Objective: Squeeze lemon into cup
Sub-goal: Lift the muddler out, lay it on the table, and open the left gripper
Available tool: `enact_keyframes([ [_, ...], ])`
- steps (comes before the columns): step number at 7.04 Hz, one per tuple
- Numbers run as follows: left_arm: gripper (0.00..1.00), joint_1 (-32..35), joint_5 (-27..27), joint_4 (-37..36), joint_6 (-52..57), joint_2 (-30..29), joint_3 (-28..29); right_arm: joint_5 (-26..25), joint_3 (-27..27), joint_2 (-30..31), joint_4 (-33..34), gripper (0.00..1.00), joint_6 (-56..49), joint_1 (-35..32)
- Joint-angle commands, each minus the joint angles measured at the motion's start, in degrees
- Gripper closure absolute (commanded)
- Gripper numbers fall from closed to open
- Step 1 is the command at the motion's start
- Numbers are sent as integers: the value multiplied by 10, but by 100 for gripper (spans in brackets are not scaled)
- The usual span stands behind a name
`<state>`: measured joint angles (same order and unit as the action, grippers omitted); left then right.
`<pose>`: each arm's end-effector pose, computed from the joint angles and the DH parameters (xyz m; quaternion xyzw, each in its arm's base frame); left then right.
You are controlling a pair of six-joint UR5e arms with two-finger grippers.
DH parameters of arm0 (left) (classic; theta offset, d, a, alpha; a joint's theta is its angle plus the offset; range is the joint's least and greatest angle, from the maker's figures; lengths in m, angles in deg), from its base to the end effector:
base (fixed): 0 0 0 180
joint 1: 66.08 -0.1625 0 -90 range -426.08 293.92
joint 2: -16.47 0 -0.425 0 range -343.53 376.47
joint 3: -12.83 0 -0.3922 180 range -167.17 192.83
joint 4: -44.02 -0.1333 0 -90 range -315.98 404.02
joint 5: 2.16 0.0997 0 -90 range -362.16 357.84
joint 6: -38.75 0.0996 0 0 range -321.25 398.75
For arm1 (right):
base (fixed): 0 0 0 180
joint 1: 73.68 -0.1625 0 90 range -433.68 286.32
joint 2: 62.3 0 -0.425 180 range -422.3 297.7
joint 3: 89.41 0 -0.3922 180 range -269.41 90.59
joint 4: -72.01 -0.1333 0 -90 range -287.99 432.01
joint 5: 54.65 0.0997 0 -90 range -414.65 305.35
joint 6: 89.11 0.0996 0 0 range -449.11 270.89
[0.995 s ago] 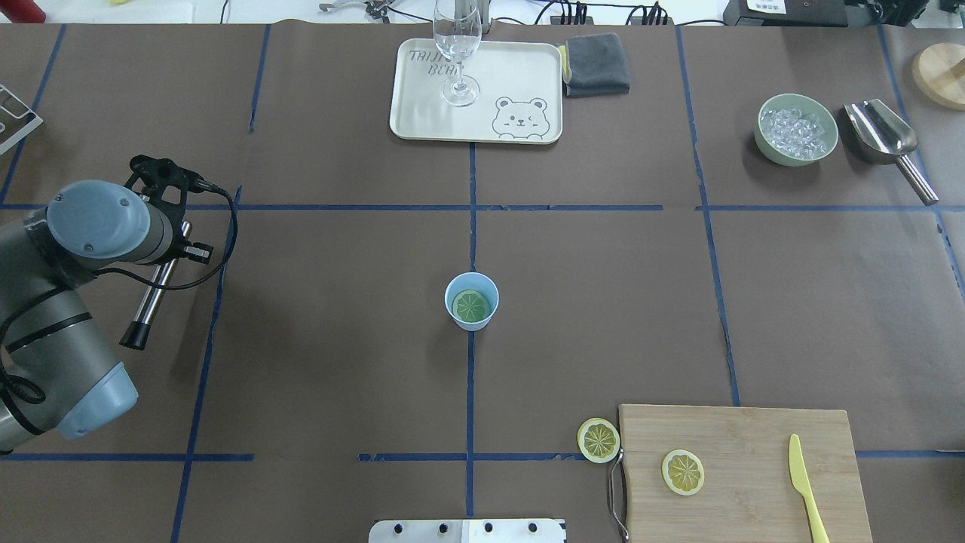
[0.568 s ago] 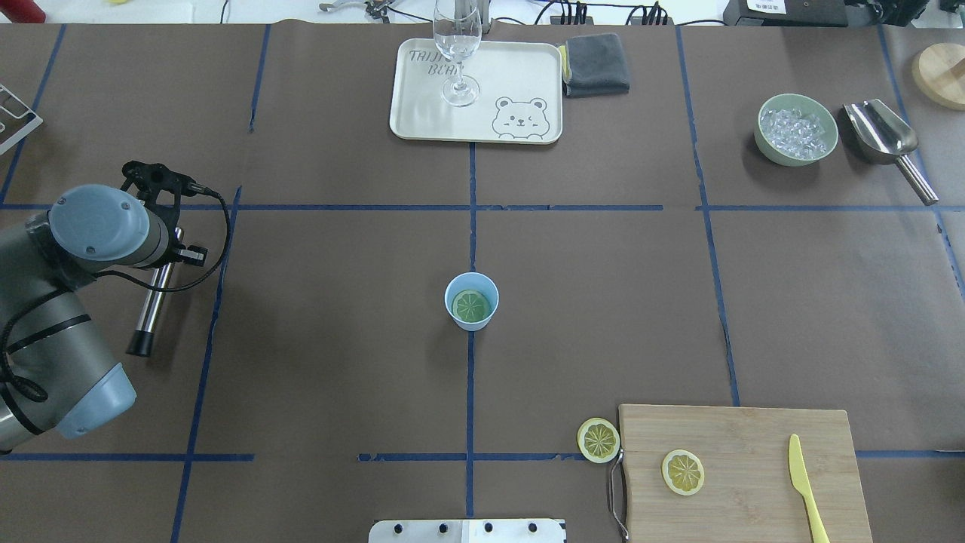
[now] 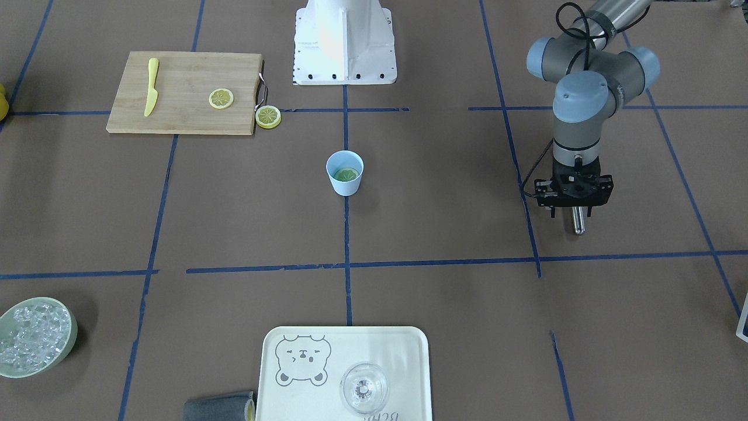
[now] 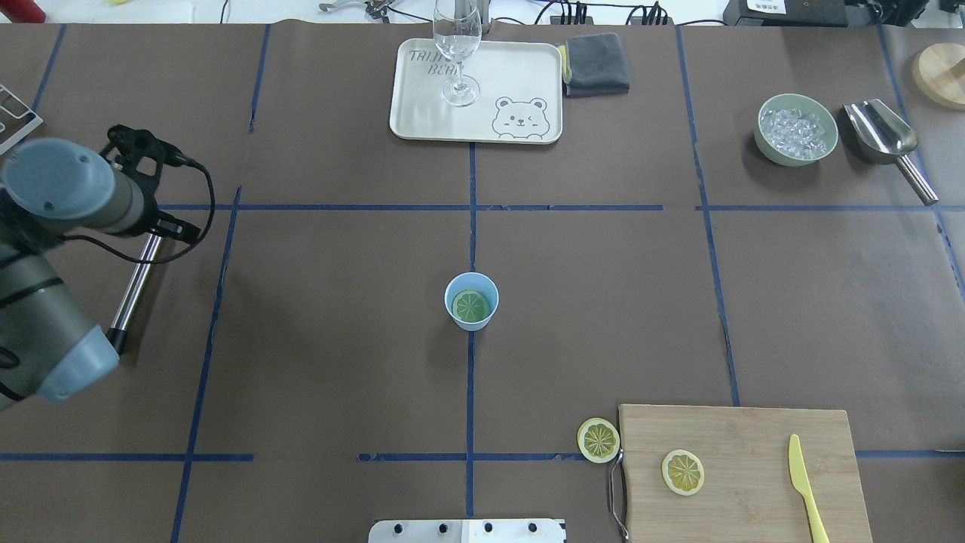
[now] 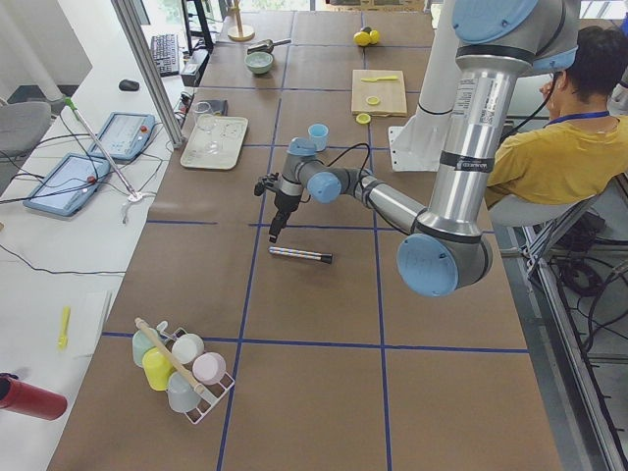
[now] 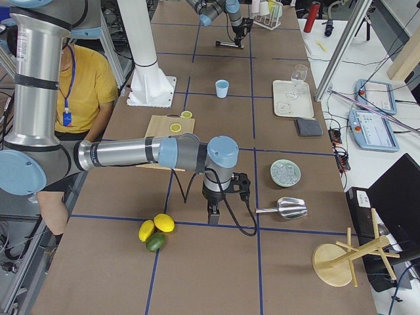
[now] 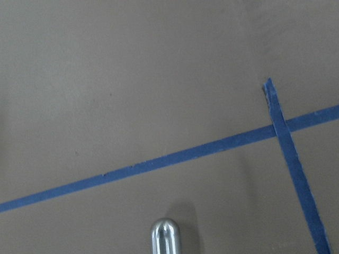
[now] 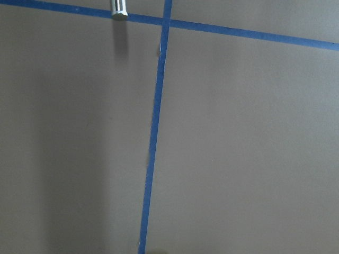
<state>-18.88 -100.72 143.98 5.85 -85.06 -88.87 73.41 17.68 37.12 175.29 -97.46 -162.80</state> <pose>0.3090 -0.5080 0.4521 0.1810 0.2312 0.1037 0.9503 0.0656 -0.4117 0.6172 -0.0249 -0.3280 -0.0601 0.9424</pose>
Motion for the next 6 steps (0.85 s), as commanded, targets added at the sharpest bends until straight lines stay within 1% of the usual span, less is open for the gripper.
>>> enact_keyframes([
  [1, 0, 142, -126, -4, 215, 1, -16, 0, 0, 1, 0, 0, 0, 0],
  [2, 0, 214, -209, -7, 284, 6, -13, 0, 0, 1, 0, 0, 0, 0],
  [3, 0, 271, -268, -40, 312, 12, -11, 0, -1, 1, 0, 0, 0, 0],
  [4, 0, 304, -284, -132, 318, 12, -17, 0, -1, 1, 0, 0, 0, 0],
  [5, 0, 316, -284, -207, 318, 12, -14, 0, -2, 1, 0, 0, 0, 0],
  [6, 0, 344, -284, -238, 318, 18, -11, 0, -2, 1, 0, 0, 0, 0],
])
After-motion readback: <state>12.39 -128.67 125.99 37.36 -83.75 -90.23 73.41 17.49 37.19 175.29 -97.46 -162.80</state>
